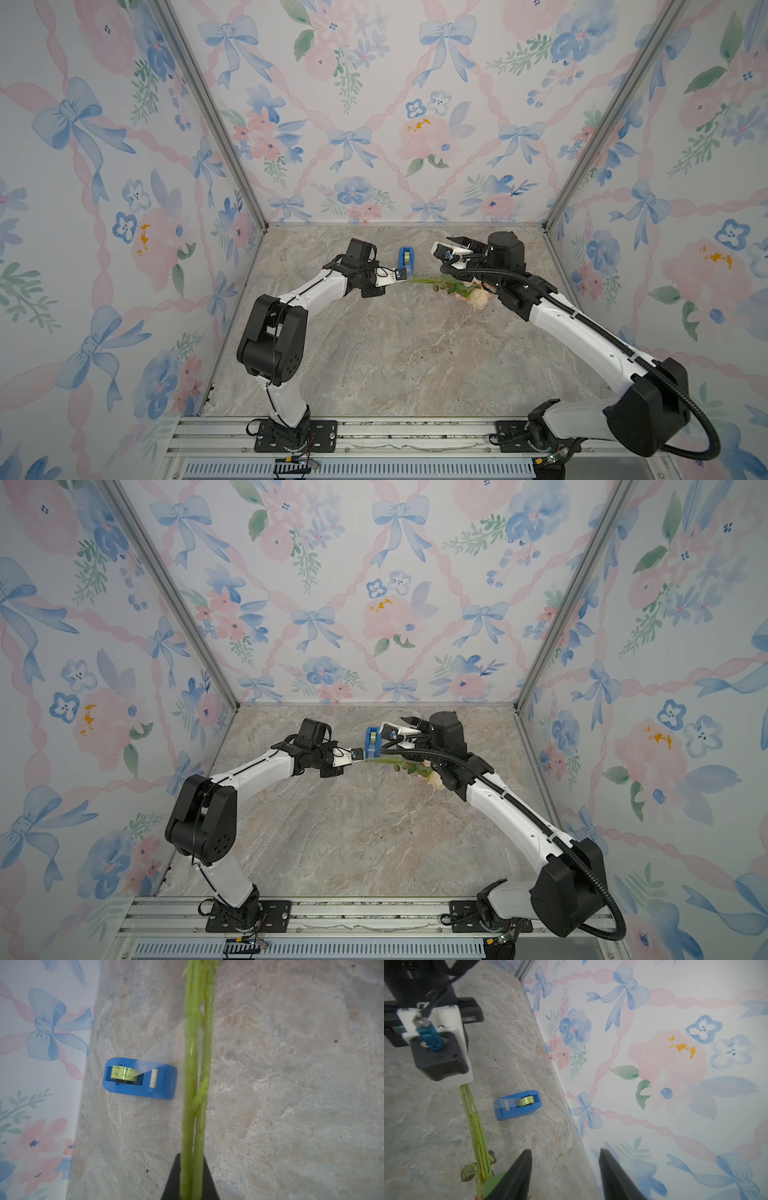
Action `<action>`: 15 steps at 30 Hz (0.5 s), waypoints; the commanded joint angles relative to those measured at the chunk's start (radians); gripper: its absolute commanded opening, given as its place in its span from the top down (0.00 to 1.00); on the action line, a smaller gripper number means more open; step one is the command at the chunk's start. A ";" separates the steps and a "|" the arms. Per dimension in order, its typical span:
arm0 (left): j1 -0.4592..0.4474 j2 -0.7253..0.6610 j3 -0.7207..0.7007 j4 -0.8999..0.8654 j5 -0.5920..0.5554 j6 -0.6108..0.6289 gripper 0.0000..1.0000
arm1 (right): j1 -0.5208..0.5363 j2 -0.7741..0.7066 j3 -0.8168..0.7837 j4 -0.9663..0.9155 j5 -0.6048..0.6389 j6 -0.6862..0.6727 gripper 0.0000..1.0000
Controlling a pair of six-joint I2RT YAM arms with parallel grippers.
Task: Wrap bouquets with tape
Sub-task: Wrap the tape around the bouquet.
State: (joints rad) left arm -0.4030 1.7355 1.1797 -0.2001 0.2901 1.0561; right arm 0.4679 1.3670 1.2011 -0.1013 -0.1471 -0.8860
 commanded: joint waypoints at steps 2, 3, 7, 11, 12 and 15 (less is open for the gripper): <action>-0.037 -0.100 -0.134 0.308 -0.078 0.033 1.00 | -0.023 0.102 0.136 -0.385 -0.118 0.124 0.43; -0.041 -0.117 -0.171 0.367 -0.092 0.041 1.00 | -0.022 0.127 0.162 -0.420 -0.134 0.128 0.43; -0.063 -0.178 -0.331 0.638 -0.148 0.086 1.00 | 0.001 0.219 0.255 -0.524 -0.174 0.124 0.42; -0.070 -0.221 -0.413 0.750 -0.097 0.109 1.00 | 0.024 0.346 0.395 -0.635 -0.205 0.093 0.41; -0.077 -0.223 -0.434 0.787 -0.097 0.122 1.00 | 0.025 0.379 0.435 -0.671 -0.219 0.083 0.41; -0.089 -0.227 -0.489 0.892 -0.108 0.154 1.00 | 0.032 0.476 0.556 -0.776 -0.225 0.065 0.42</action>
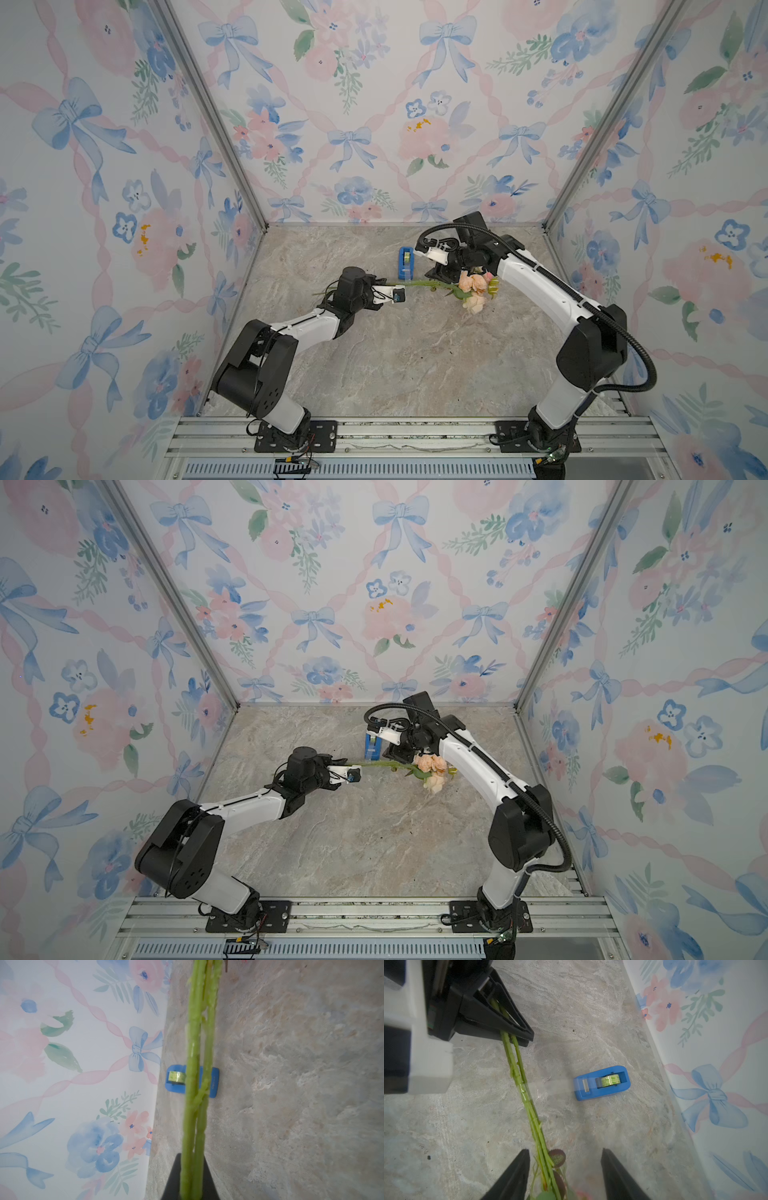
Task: Wrap bouquets with tape
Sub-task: Wrap the tape around the bouquet.
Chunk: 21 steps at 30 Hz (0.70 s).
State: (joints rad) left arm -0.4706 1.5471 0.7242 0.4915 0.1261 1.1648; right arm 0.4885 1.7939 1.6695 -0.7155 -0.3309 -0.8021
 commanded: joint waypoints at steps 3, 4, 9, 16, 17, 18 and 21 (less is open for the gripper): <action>-0.027 -0.036 -0.034 0.227 0.051 0.060 1.00 | 0.029 0.134 0.173 -0.237 -0.009 -0.039 0.43; -0.027 -0.033 -0.064 0.241 0.047 0.061 1.00 | 0.036 0.154 0.187 -0.249 0.002 -0.046 0.43; -0.030 -0.031 -0.090 0.300 0.030 0.080 1.00 | 0.048 0.237 0.276 -0.330 -0.025 -0.057 0.45; -0.030 -0.039 -0.109 0.335 0.030 0.095 1.00 | 0.049 0.302 0.362 -0.426 -0.075 -0.071 0.48; -0.030 -0.039 -0.110 0.336 0.032 0.097 1.00 | 0.046 0.306 0.370 -0.429 -0.077 -0.066 0.49; -0.030 -0.039 -0.111 0.336 0.031 0.096 1.00 | 0.043 0.308 0.377 -0.432 -0.080 -0.057 0.49; -0.030 -0.041 -0.113 0.345 0.038 0.094 1.00 | 0.038 0.309 0.382 -0.453 -0.100 -0.068 0.49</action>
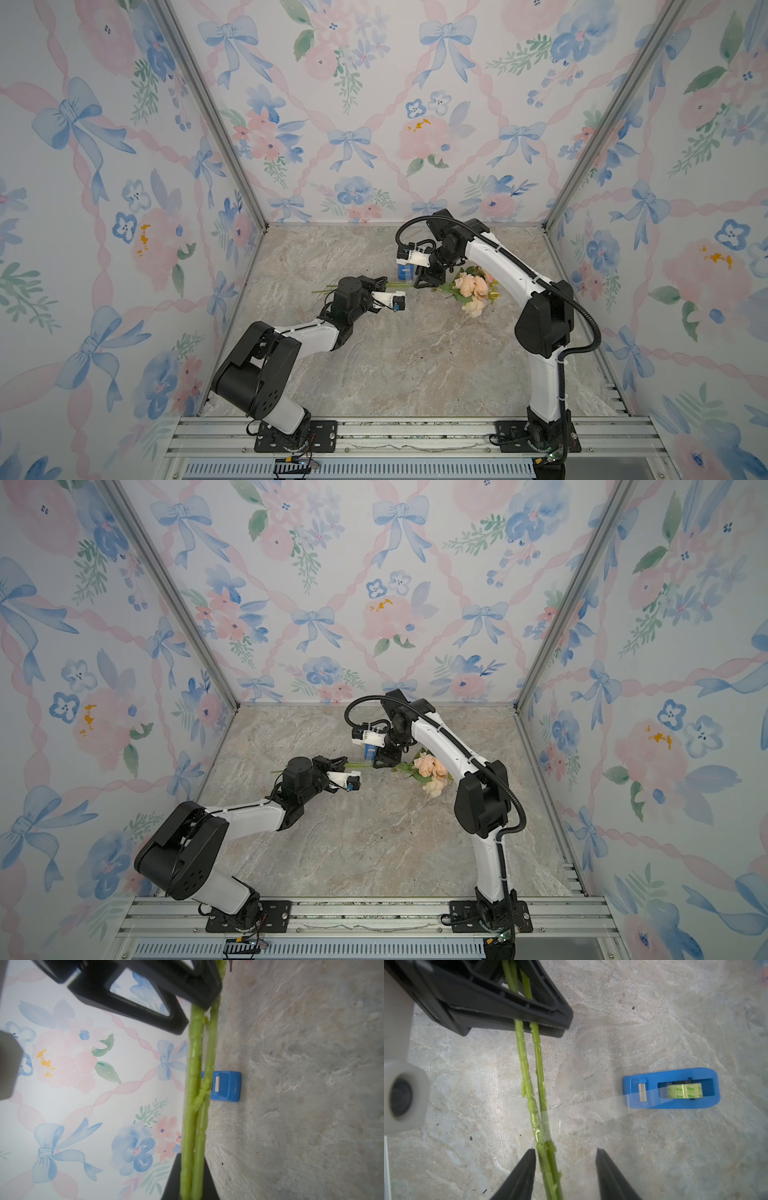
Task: Wrap bouquets with tape
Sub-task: Wrap the tape around the bouquet.
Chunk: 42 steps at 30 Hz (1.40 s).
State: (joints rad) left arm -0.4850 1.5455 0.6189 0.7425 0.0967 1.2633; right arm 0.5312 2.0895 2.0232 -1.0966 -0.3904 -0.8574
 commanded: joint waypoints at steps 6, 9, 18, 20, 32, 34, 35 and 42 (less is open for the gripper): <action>-0.014 -0.044 -0.005 0.097 0.076 -0.019 1.00 | 0.003 0.039 0.030 -0.102 -0.009 -0.034 0.50; -0.015 -0.051 -0.004 0.097 0.088 -0.030 1.00 | 0.010 0.050 0.038 -0.099 0.005 -0.038 0.54; -0.014 -0.051 -0.005 0.097 0.096 -0.075 1.00 | 0.027 0.056 0.072 -0.077 0.054 -0.047 0.85; -0.011 -0.057 -0.010 0.097 0.102 -0.087 1.00 | 0.032 0.046 0.061 -0.052 0.084 -0.048 0.96; 0.011 -0.233 -0.070 -0.072 0.159 -0.198 0.31 | 0.057 -0.131 -0.185 0.238 0.253 -0.108 1.00; 0.022 -0.281 -0.063 -0.181 0.193 -0.215 0.31 | 0.058 -0.153 -0.218 0.272 0.262 -0.115 1.00; 0.028 -0.304 -0.056 -0.252 0.209 -0.216 0.31 | 0.058 -0.166 -0.234 0.287 0.265 -0.118 1.00; 0.087 -0.367 0.098 -0.684 0.276 -0.227 0.36 | 0.098 -0.312 -0.474 0.529 0.331 -0.174 1.00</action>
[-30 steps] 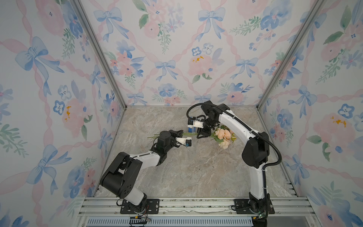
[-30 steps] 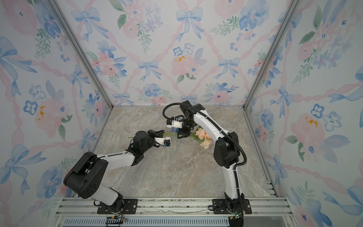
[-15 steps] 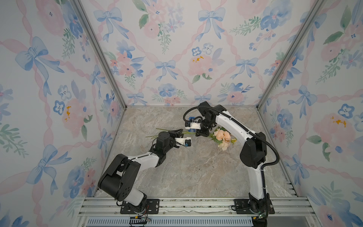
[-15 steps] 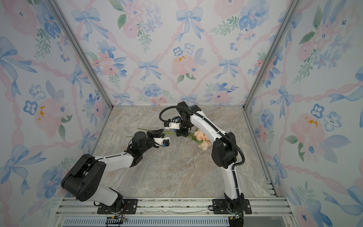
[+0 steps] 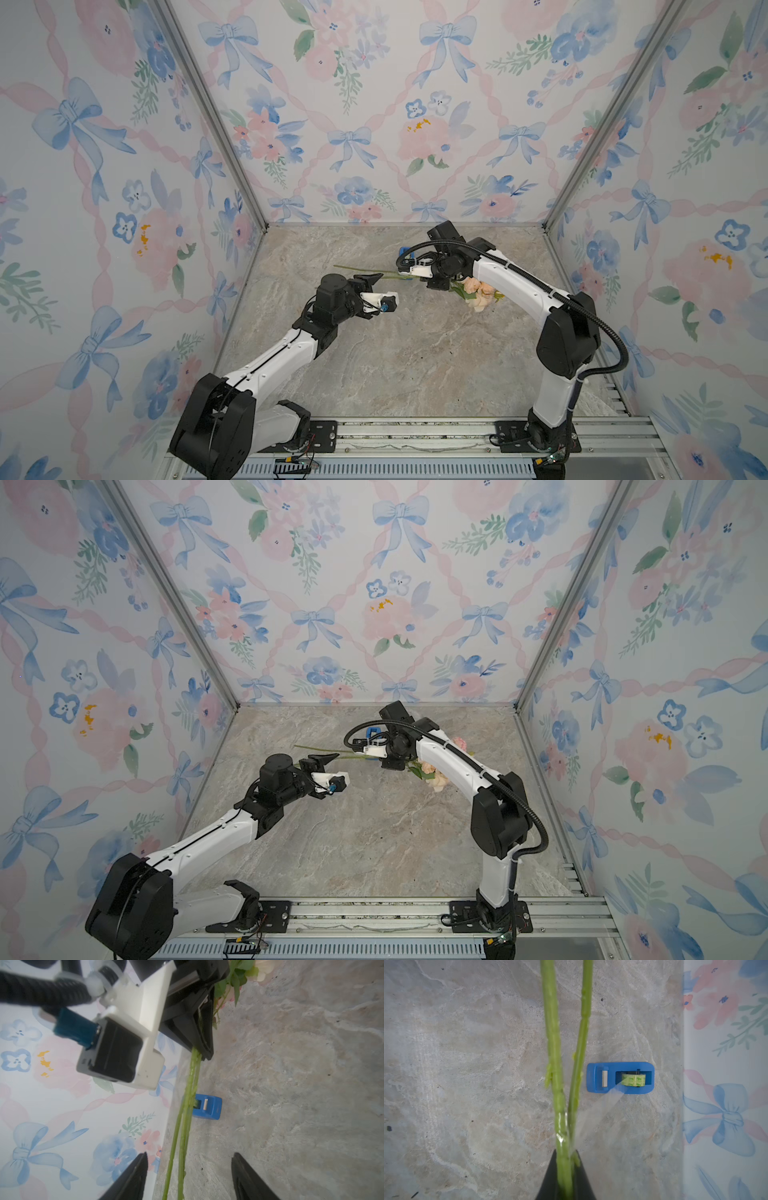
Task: Wrap bouquets with tape
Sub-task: Wrap the tape around the bouquet.
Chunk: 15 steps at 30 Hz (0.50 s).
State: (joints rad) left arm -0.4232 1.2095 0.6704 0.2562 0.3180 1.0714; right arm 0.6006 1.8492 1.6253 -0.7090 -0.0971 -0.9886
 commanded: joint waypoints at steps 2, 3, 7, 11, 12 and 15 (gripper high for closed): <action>0.049 -0.046 0.065 -0.200 0.085 -0.082 0.35 | 0.043 -0.110 -0.139 0.201 0.058 -0.068 1.00; 0.062 -0.048 0.082 -0.212 0.113 -0.104 0.35 | 0.051 -0.125 -0.161 0.221 0.078 -0.087 1.00; 0.091 -0.021 0.157 -0.297 0.204 -0.156 0.37 | 0.065 -0.177 -0.245 0.334 0.125 -0.117 1.00; 0.097 0.032 0.216 -0.387 0.238 -0.177 0.37 | 0.077 -0.218 -0.331 0.472 0.168 -0.169 1.00; 0.098 0.046 0.226 -0.403 0.245 -0.179 0.37 | 0.080 -0.223 -0.349 0.501 0.176 -0.186 1.00; 0.101 0.081 0.255 -0.443 0.262 -0.181 0.34 | 0.088 -0.234 -0.397 0.581 0.194 -0.228 1.00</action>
State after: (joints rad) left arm -0.3321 1.2572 0.9024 -0.0826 0.5228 0.9230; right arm 0.6621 1.6676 1.2610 -0.2630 0.0814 -1.1481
